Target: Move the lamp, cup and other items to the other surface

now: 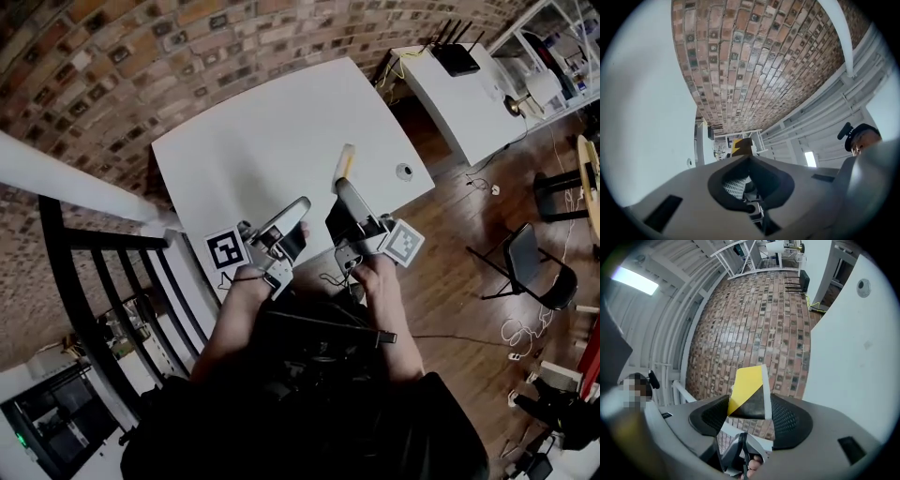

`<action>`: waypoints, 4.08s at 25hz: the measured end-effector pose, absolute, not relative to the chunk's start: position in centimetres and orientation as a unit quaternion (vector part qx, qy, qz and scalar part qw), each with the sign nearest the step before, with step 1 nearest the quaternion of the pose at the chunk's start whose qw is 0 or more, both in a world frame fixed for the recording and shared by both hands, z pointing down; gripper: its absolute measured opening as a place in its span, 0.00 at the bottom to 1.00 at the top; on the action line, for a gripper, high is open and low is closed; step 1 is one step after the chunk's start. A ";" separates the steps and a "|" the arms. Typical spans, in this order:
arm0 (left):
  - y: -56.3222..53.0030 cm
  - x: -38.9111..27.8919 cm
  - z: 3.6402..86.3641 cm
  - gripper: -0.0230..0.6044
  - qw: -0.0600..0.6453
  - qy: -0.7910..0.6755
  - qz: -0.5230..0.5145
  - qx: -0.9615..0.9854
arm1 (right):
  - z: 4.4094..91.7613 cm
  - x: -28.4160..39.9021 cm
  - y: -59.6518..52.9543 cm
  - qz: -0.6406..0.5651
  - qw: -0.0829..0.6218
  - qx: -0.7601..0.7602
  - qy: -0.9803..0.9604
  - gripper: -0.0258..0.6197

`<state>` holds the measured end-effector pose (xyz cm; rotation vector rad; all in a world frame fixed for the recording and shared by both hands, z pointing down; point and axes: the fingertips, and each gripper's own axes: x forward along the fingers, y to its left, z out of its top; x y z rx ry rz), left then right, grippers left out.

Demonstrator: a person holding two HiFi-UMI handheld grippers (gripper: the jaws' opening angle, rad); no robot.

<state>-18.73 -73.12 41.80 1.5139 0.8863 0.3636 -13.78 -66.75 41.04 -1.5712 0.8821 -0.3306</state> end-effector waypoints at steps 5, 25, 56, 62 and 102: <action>-66.8 -18.6 41.7 0.04 0.611 0.408 0.182 0.653 | 40.3 -14.2 -59.7 -0.109 0.620 -0.687 0.364 0.51; -33.1 -21.8 40.9 0.04 0.541 0.482 0.263 0.637 | 39.2 -18.9 -22.5 0.024 0.659 -0.701 0.273 0.51; -4.2 -17.7 40.0 0.04 0.489 0.612 0.353 0.512 | 40.2 -19.6 4.1 0.130 0.638 -0.748 0.125 0.51; -2.4 -9.7 40.3 0.04 0.503 0.607 0.352 0.504 | 39.9 -12.1 5.6 0.125 0.630 -0.757 0.122 0.51; 14.2 8.0 41.2 0.04 0.511 0.568 0.350 0.542 | 40.5 7.6 22.7 0.091 0.643 -0.745 0.150 0.51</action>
